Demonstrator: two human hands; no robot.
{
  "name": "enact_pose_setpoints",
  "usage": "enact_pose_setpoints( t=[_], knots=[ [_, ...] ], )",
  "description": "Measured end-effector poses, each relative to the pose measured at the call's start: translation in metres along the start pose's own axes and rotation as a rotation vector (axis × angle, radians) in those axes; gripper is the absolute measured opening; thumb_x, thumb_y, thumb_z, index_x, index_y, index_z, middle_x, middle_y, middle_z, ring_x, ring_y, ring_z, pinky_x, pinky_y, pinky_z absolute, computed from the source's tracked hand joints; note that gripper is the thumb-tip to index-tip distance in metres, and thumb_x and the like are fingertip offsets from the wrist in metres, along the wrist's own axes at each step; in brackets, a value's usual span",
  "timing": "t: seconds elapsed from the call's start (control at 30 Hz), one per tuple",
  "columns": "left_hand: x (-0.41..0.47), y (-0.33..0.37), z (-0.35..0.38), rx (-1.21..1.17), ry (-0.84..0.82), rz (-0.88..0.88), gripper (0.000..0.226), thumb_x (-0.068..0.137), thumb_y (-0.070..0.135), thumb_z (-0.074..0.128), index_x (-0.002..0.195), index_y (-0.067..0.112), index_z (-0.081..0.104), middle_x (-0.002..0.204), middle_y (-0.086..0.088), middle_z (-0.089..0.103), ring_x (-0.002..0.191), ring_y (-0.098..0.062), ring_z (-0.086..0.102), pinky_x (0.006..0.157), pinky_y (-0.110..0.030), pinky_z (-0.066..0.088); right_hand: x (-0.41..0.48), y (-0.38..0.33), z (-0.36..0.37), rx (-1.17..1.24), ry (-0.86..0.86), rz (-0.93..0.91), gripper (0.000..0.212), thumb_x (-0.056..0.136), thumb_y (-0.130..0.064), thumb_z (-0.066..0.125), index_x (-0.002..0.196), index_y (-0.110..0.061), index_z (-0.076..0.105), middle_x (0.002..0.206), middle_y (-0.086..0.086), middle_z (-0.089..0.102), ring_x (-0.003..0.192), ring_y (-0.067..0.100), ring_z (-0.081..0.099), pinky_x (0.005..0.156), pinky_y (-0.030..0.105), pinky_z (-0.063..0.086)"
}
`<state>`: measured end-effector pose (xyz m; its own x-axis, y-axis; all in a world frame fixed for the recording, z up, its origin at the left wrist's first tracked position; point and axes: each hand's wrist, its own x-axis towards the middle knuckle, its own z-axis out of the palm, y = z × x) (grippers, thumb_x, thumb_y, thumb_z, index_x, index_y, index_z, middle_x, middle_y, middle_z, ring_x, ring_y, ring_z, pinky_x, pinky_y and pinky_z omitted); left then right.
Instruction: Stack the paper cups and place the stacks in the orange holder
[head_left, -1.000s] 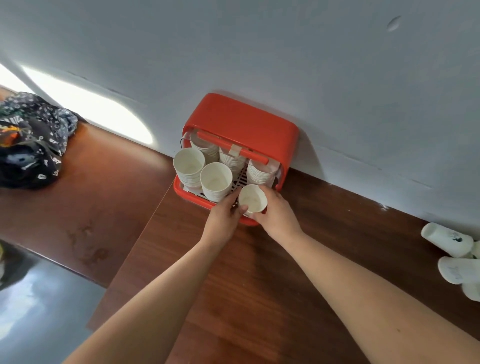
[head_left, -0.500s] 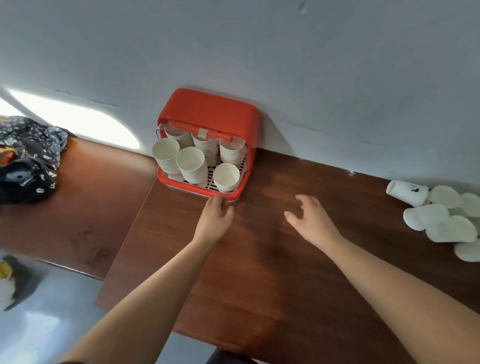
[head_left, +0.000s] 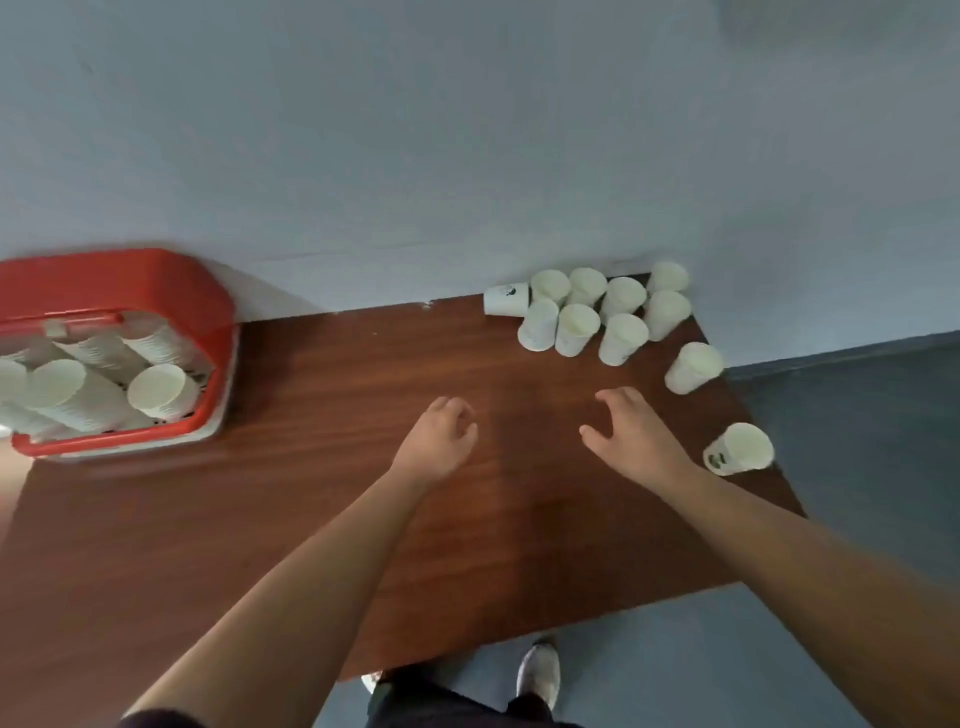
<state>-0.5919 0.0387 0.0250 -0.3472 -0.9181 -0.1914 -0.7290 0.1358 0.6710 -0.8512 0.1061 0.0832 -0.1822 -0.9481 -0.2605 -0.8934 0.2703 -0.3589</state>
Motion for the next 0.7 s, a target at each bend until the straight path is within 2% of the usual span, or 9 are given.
enact_pose_setpoints(
  t=[0.17,0.27,0.37,0.57,0.63,0.7],
  knots=[
    [0.030,0.106,0.074,0.004,-0.087,0.142,0.023,0.095,0.027,0.059,0.114,0.015,0.061,0.108,0.004,0.056,0.099,-0.013,0.056,0.086,-0.024,0.042,-0.031,0.109,-0.045,0.047,0.100,0.160,0.061,0.089,-0.040,0.065,0.140,-0.012,0.047,0.140,0.010,0.046,0.123,0.027,0.052,0.106,0.041,0.042],
    [0.048,0.154,0.111,0.049,-0.169,0.204,0.026,0.094,0.028,0.059,0.117,0.017,0.061,0.109,0.005,0.055,0.101,-0.014,0.057,0.087,-0.025,0.043,-0.041,0.159,-0.061,0.071,0.137,0.271,0.065,0.087,-0.041,0.067,0.140,-0.012,0.046,0.138,0.011,0.044,0.123,0.028,0.050,0.105,0.043,0.043],
    [0.066,0.190,0.141,0.084,-0.226,0.254,0.032,0.092,0.029,0.061,0.122,0.018,0.059,0.113,0.005,0.054,0.106,-0.014,0.056,0.093,-0.029,0.047,-0.042,0.196,-0.062,0.086,0.121,0.339,0.077,0.080,-0.048,0.070,0.142,-0.013,0.042,0.137,0.012,0.044,0.124,0.030,0.049,0.103,0.045,0.043],
    [0.130,0.233,0.179,0.145,-0.161,0.278,0.044,0.088,0.029,0.066,0.128,0.013,0.053,0.126,-0.004,0.052,0.115,-0.020,0.053,0.096,-0.037,0.049,-0.012,0.228,-0.031,0.100,0.059,0.354,0.104,0.073,-0.058,0.076,0.152,-0.016,0.023,0.147,0.009,0.036,0.134,0.029,0.040,0.109,0.044,0.036],
    [0.159,0.241,0.189,0.188,-0.103,0.281,0.049,0.085,0.031,0.070,0.127,0.012,0.053,0.126,-0.008,0.052,0.116,-0.025,0.053,0.097,-0.041,0.050,0.003,0.232,-0.018,0.078,0.025,0.335,0.108,0.071,-0.060,0.076,0.153,-0.018,0.019,0.149,0.009,0.033,0.136,0.030,0.038,0.111,0.046,0.035],
    [0.185,0.245,0.199,0.220,-0.093,0.259,0.064,0.081,0.035,0.075,0.135,0.011,0.049,0.133,-0.012,0.049,0.123,-0.029,0.049,0.102,-0.044,0.046,0.016,0.238,-0.008,0.037,-0.009,0.318,0.107,0.073,-0.057,0.076,0.154,-0.019,0.017,0.151,0.009,0.030,0.136,0.031,0.037,0.110,0.047,0.034]
  ],
)
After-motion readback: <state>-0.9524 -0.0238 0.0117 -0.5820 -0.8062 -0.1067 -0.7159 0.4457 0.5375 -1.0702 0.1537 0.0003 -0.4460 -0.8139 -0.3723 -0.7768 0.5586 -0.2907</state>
